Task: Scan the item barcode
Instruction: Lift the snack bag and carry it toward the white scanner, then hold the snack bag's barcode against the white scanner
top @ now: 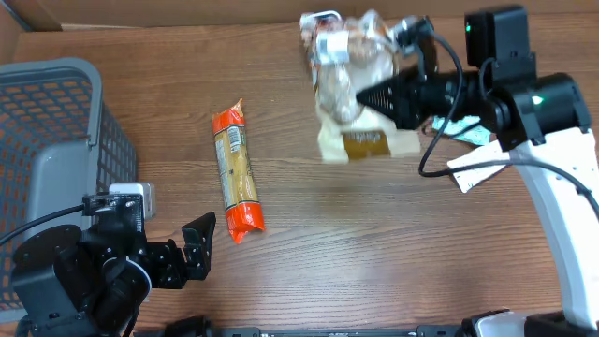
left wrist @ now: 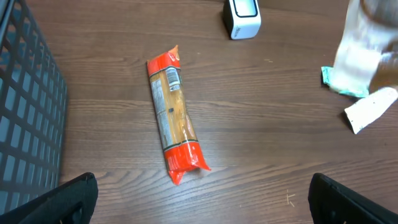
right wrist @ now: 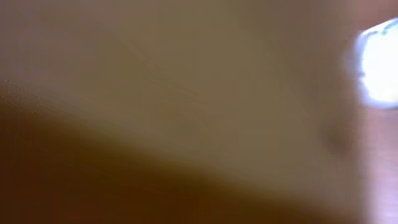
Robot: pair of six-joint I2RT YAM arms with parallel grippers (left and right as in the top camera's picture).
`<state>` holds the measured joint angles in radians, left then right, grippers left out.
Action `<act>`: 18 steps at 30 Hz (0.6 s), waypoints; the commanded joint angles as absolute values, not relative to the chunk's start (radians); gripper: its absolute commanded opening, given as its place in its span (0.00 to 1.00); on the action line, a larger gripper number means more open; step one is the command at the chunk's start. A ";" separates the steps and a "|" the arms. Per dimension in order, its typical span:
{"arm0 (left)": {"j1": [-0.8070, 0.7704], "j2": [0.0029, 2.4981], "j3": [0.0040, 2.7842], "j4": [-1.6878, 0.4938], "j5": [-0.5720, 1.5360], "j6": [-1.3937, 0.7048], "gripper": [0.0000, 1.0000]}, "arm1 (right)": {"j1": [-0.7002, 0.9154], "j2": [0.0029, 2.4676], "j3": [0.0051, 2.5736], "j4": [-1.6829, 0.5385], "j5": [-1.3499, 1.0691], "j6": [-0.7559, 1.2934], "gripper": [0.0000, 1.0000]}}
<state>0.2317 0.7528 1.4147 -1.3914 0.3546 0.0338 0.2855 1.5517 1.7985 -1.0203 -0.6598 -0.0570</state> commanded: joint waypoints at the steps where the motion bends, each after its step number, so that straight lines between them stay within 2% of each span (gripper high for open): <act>1: 0.235 0.752 1.426 -1.388 0.351 0.049 0.99 | 0.371 1.571 1.866 -0.986 -0.073 0.001 0.03; 5: 0.235 0.752 1.426 -1.388 0.351 0.049 1.00 | 0.459 1.681 1.865 -0.831 0.501 -0.060 0.04; 7: 0.235 0.752 1.426 -1.388 0.351 0.049 1.00 | 0.469 1.747 1.865 -0.722 0.628 -0.135 0.04; 18: 0.235 0.752 1.426 -1.388 0.351 0.049 1.00 | 0.459 2.073 1.865 -0.262 0.675 -0.791 0.04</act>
<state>0.2317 0.7528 1.4147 -1.3914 0.3542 0.0338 0.4625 2.0380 1.8576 -0.3149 0.6132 -0.5423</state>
